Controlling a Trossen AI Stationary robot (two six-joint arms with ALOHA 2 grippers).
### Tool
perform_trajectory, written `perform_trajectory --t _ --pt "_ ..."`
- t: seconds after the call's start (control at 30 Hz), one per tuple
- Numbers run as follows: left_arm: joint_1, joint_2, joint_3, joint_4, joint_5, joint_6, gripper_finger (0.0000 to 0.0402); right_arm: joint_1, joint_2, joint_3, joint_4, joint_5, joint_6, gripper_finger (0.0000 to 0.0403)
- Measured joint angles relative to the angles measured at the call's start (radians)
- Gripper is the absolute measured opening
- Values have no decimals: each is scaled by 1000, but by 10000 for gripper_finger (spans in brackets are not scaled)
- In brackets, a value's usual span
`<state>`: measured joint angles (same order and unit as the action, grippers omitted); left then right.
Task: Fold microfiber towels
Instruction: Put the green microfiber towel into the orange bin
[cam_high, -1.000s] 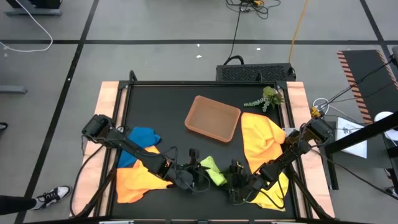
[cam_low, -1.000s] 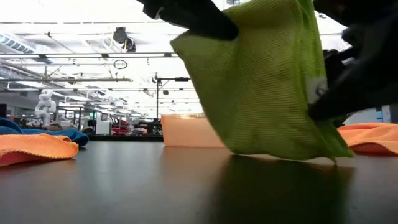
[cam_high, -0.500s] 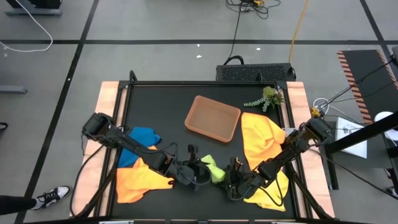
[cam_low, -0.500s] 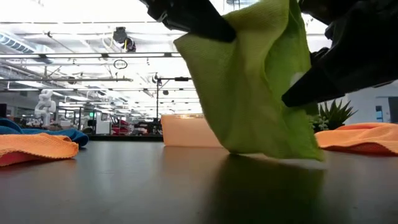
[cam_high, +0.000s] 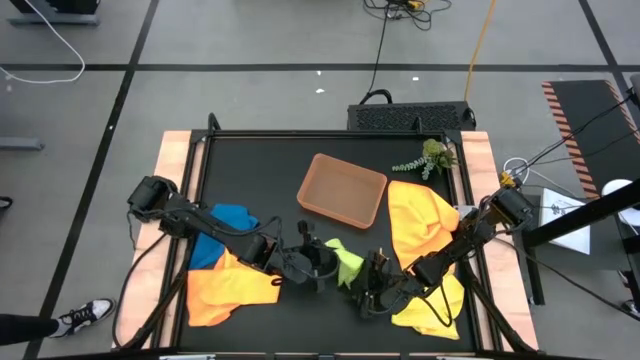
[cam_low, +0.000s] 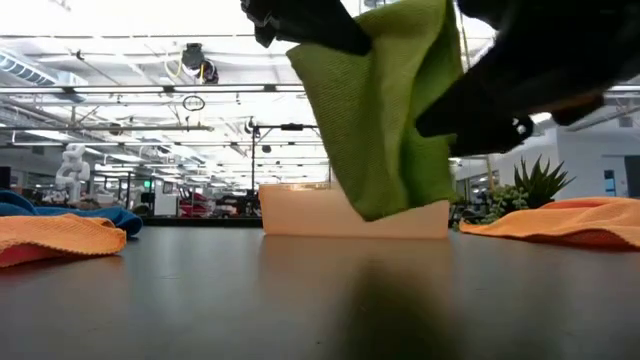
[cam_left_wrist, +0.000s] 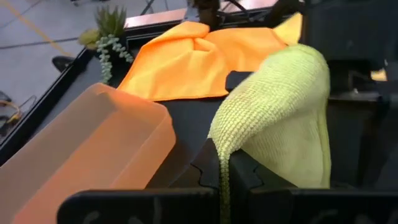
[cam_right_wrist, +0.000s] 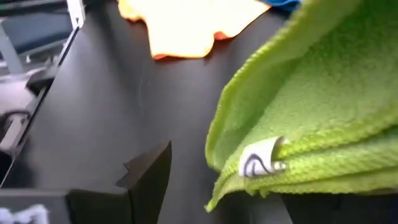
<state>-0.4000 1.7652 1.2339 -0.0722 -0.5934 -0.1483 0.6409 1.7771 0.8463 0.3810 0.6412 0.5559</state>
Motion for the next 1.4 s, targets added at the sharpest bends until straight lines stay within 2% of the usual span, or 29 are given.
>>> perform_trajectory --t 0.23,0.4,0.53,0.73,0.8,0.97,1.13,1.4 --pt "17 0 0 -55 -40 -52 1 -50 0 0 20 62 62 269" --pt "28 0 0 -94 -41 -91 1 -69 0 0 15 102 95 239" --pt "27 -3 0 -99 -42 -88 1 -72 0 0 -19 117 84 180" --pt "27 -37 0 -140 -36 -84 1 -68 -1 0 -17 116 -15 42" --pt "27 -60 0 -172 -36 -87 1 -64 -9 0 -15 117 -62 12" --pt "26 -114 0 -214 -37 -79 1 -80 -69 0 -43 114 -107 5" --pt "54 -117 0 -220 -43 -29 1 -114 -178 0 -130 117 -167 2" --pt "173 -116 0 -225 -43 15 1 -239 -359 0 -388 116 -198 1"
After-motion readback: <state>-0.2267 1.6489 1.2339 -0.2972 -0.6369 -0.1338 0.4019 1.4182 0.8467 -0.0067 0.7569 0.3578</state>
